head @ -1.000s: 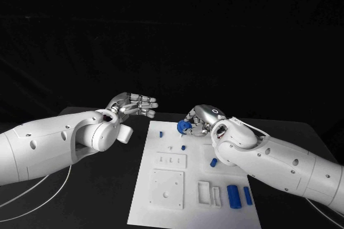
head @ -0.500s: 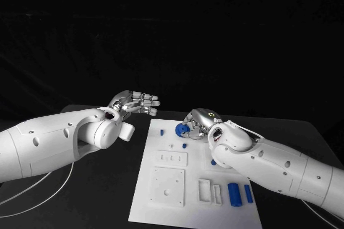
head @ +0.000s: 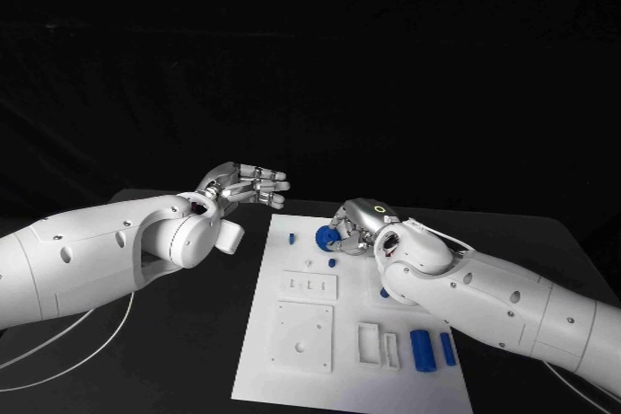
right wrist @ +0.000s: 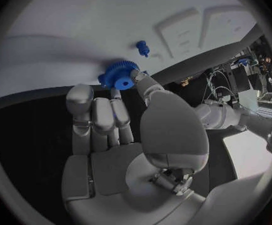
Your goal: Assemble the parts on the task board
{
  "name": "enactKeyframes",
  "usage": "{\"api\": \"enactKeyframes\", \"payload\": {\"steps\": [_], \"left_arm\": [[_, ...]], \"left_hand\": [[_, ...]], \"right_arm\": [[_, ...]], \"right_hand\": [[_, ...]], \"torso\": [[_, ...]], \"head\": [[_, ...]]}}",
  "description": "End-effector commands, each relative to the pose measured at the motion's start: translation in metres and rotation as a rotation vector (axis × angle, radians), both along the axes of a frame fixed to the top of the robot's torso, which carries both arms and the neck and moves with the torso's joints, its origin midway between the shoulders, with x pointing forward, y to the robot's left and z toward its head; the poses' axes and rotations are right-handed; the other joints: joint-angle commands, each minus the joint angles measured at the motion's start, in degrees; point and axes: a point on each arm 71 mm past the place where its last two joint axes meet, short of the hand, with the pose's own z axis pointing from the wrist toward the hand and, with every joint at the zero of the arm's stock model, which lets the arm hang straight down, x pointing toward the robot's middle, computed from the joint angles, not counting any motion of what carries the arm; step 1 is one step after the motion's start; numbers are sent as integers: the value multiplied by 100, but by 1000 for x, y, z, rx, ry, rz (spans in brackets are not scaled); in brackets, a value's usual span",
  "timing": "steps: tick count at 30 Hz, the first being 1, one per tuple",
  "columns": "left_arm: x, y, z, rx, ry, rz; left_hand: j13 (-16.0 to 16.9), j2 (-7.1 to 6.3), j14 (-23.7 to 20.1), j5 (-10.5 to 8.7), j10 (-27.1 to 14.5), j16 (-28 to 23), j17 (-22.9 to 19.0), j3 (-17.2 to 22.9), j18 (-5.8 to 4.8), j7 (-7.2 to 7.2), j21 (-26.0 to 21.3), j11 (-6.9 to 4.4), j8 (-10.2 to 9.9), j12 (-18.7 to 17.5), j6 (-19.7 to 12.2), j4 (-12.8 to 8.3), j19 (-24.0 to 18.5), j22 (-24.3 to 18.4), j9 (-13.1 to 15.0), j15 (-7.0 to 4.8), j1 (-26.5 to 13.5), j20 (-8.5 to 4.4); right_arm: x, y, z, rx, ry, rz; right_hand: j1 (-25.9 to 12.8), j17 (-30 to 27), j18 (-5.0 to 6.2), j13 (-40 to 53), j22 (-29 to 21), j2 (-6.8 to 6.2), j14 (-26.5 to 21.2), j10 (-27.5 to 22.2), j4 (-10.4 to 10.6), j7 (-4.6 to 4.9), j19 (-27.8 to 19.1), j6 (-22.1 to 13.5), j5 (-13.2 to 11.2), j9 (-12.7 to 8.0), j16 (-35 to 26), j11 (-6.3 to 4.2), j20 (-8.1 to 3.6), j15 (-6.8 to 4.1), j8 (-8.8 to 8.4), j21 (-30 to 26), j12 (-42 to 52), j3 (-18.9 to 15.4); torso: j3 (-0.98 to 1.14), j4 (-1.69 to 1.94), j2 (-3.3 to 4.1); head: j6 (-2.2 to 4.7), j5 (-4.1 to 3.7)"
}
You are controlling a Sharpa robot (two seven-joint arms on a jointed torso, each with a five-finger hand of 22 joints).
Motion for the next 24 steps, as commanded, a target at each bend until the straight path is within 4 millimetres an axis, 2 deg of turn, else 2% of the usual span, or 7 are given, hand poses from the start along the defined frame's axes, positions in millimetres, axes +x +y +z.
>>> {"api": "enactKeyframes", "payload": {"steps": [1,5,10,18,21,23,24], "left_arm": [[0,-3,3,-4,-7,-19],[0,-3,3,-4,-7,-20],[0,-4,3,-4,-7,-21],[0,-4,3,-4,-8,-22],[0,-4,4,-4,-8,-21],[0,-4,4,-4,-9,-21],[0,-4,4,-3,-9,-21]], "left_hand": [[5,-15,-46,6,-44,-34,-3,13,69,-1,17,0,-9,1,-28,33,-30,-4,7,0,29,13],[5,-16,-48,5,-47,-33,-3,11,68,0,4,0,-8,1,-30,45,-20,-24,7,0,27,13],[5,-16,-48,5,-47,-33,-3,11,68,0,4,0,-8,1,-30,45,-20,-24,7,0,27,13],[5,-16,-48,5,-47,-33,-3,11,68,0,4,0,-8,1,-30,45,-20,-24,7,0,27,13],[5,-16,-48,5,-47,-33,-3,11,68,0,2,0,-9,1,-30,48,-19,-27,7,0,27,13],[5,-18,-48,4,-47,-32,-3,11,67,1,-5,1,-9,1,-31,59,-12,-41,7,1,27,14],[5,-18,-48,4,-47,-32,-3,11,67,1,-5,1,-9,1,-31,59,-12,-41,7,1,27,14]], "right_arm": [[0,2,-2,-27,9,15],[1,3,-4,-29,12,13],[3,3,-6,-28,15,10],[5,5,-8,-23,25,4],[6,5,-9,-17,35,2],[6,5,-9,-16,41,1],[6,5,-10,-15,44,1]], "right_hand": [[22,-9,-1,-9,537,-6,2,-34,15,0,313,-37,2,4,-24,15,-26,-22,14,-37,-28,-23],[16,-17,-1,-20,535,-5,1,-44,32,10,313,-77,-37,-4,-36,21,-25,-18,11,-54,-43,-48],[-12,-32,10,-45,534,-10,0,-60,124,52,315,-231,-329,-48,-55,50,-4,5,12,-77,-69,-121],[-124,-84,36,-113,517,-43,-6,-99,553,83,318,-378,-782,-51,-108,78,21,27,13,-164,-124,-266],[-349,-103,43,-149,512,-38,-5,-116,963,87,322,-443,-860,-45,-125,82,29,32,16,-197,-145,-346],[-533,-114,41,-158,512,-108,-6,-121,1004,89,323,-444,-1168,-45,-135,84,25,24,17,-205,-146,93],[-612,-115,41,-163,512,-128,-4,-124,995,86,324,-451,-1163,-44,-135,84,26,29,16,-208,-146,164]], "torso": [[-1,4,2],[-3,3,5],[-12,4,0],[-15,13,-2],[-13,1,0],[-14,-3,-2],[-12,-4,-5]], "head": [[-27,25],[-34,31],[-41,24],[-57,26],[-62,28],[-63,32],[-63,34]]}}
